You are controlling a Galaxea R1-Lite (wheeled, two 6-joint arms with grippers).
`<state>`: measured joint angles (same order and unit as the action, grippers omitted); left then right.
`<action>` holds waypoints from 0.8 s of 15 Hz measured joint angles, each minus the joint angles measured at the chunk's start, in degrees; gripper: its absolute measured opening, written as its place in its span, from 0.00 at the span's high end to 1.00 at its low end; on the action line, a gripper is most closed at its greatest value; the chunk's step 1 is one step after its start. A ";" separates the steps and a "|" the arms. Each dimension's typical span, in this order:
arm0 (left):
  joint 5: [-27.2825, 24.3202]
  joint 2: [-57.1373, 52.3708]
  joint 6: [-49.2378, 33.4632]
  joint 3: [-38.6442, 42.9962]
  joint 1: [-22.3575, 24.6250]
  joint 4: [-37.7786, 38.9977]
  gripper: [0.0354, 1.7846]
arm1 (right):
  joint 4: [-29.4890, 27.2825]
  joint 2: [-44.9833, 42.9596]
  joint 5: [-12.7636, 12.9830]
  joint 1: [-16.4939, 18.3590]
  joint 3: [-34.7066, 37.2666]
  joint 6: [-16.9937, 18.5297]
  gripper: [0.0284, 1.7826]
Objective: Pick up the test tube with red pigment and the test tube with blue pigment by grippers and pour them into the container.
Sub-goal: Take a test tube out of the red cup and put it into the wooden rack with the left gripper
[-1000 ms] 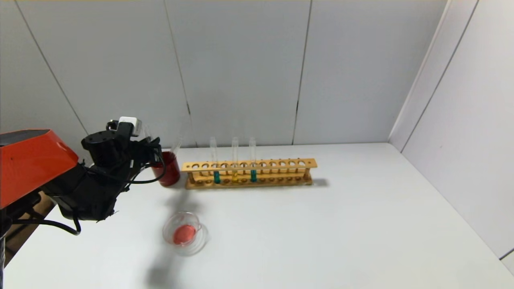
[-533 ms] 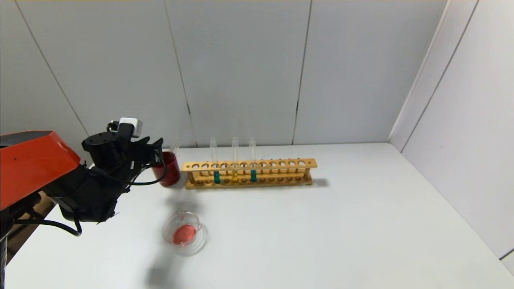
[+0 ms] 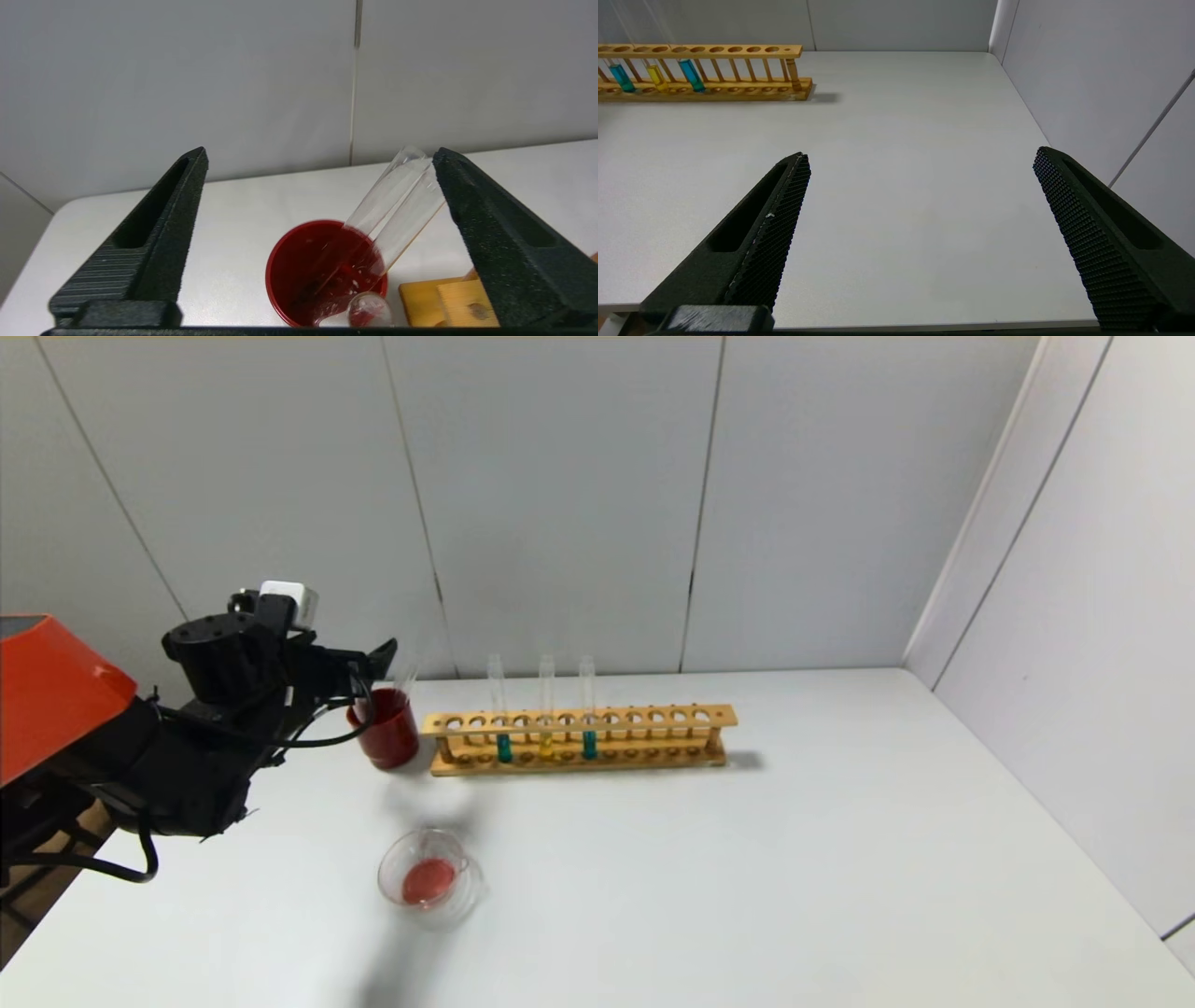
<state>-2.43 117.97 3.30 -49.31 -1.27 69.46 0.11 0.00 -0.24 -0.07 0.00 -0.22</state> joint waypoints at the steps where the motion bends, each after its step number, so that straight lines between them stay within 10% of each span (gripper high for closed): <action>1: -0.41 -2.56 0.05 -0.30 -0.05 -2.96 0.02 | -0.01 0.00 0.02 0.00 0.00 0.00 0.02; 9: -2.45 -30.65 -5.39 -1.82 -6.89 -50.64 0.02 | -0.01 0.00 0.00 0.00 0.00 0.00 0.02; 12: -2.34 -34.56 -8.37 2.05 -8.81 -52.52 0.02 | -0.01 0.00 0.00 0.02 0.00 -0.02 0.02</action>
<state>-4.77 83.41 -5.07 -47.26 -10.08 16.94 0.10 0.00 -0.24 -0.05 0.00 -0.24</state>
